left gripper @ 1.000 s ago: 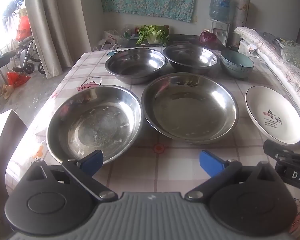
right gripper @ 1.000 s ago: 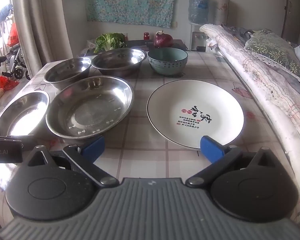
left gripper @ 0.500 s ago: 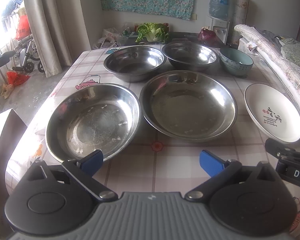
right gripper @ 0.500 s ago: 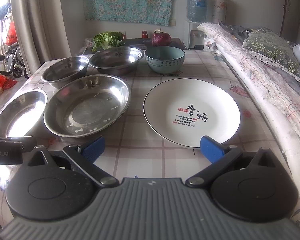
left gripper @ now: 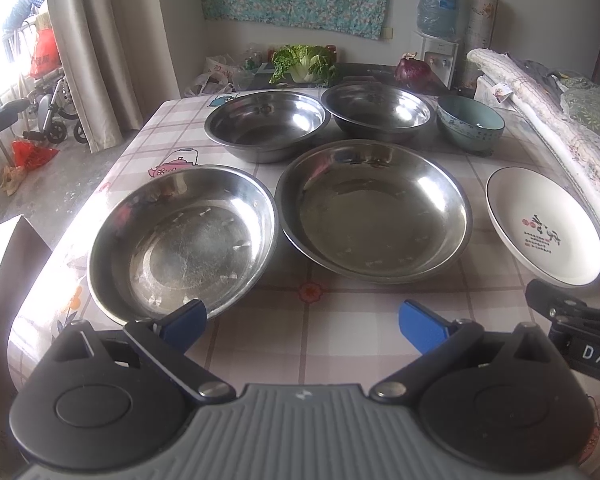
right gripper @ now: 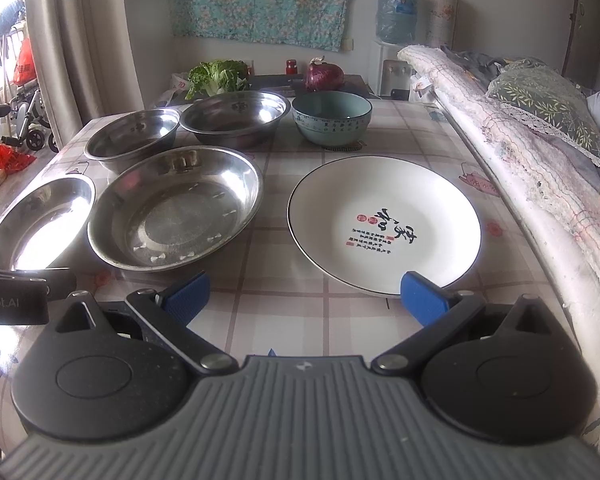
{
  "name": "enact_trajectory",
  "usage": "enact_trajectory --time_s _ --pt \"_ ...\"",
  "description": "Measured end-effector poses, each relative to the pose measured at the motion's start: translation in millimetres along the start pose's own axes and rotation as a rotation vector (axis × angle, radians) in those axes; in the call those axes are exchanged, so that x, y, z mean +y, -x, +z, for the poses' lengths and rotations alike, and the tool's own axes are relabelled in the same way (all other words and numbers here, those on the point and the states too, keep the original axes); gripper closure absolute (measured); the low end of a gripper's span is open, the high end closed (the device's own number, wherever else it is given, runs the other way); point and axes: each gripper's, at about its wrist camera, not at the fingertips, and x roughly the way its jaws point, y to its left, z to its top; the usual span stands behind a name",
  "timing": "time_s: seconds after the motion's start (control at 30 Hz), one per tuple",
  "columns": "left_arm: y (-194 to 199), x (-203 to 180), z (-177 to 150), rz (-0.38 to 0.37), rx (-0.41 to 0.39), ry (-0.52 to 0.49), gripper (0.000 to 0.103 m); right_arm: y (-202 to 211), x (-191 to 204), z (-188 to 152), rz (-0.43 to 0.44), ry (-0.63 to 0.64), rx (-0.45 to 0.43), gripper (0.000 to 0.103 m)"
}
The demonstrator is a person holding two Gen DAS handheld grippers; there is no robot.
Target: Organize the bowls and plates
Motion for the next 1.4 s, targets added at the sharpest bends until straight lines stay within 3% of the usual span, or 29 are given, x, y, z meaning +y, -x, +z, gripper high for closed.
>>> enact_trajectory --time_s 1.4 --pt "4.4 6.9 -4.7 0.001 0.003 0.016 0.0 -0.2 4.0 1.3 -0.009 0.01 0.009 0.001"
